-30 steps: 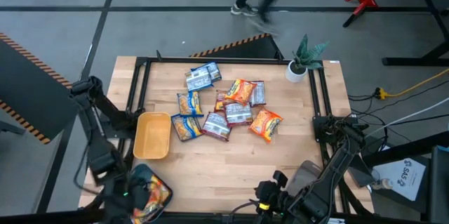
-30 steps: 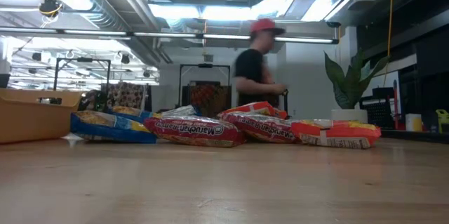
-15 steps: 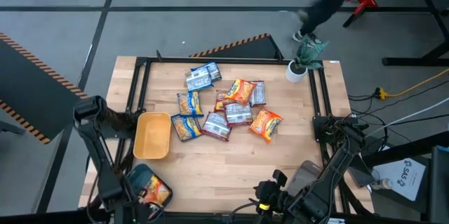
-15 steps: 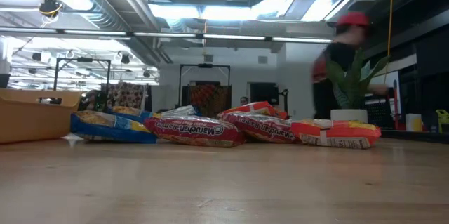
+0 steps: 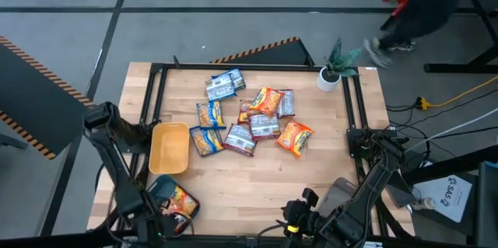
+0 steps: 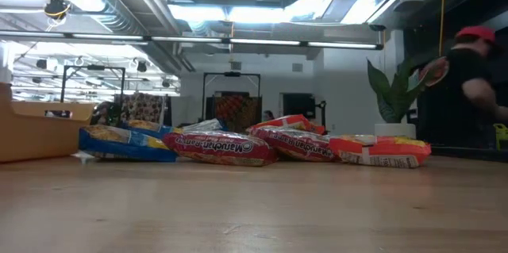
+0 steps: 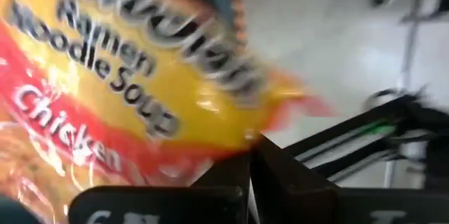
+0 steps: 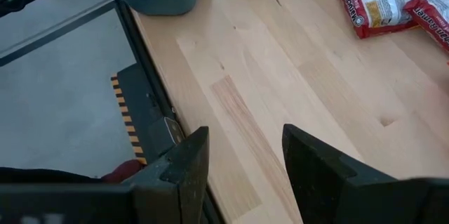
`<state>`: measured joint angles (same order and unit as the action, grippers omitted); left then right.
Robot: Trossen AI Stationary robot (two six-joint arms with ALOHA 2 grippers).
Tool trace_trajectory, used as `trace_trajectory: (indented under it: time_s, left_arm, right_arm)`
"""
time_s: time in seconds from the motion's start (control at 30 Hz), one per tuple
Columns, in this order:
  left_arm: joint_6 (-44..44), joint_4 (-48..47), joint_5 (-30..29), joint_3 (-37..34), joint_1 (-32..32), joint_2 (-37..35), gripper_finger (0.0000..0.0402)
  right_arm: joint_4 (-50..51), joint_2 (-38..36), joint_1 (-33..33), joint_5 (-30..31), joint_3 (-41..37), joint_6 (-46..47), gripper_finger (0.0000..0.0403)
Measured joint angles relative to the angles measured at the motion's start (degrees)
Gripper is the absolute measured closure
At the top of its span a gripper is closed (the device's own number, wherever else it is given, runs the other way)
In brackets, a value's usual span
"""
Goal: Sort Maruchan noodles
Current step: Put the orange noodle pack into the blue bin
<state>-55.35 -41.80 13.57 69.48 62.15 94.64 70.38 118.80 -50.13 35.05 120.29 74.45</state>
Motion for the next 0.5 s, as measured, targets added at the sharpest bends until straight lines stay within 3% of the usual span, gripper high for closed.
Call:
trace_trajectory:
  time_s: [0.13,0.3,0.4,0.5]
  left_arm:
    - [-3.4,-5.0,-8.6,2.3,0.2,-4.8,0.0401]
    - [-8.7,-9.5,-16.1,3.0,0.1,-10.9,0.0401]
    - [-13.1,-14.6,-20.6,3.0,0.6,-13.4,0.04]
    - [-15.5,-17.7,-25.4,3.0,1.6,-15.3,0.04]
  right_arm:
    - [-0.2,0.1,0.3,2.8,0.0,-2.2,0.0237]
    - [-6.9,3.3,5.8,6.3,0.1,-24.5,0.0237]
    - [-23.5,6.2,11.3,-0.7,0.0,-47.5,0.0237]
    - [-42.7,9.8,16.0,-15.1,0.1,-65.3,0.0237]
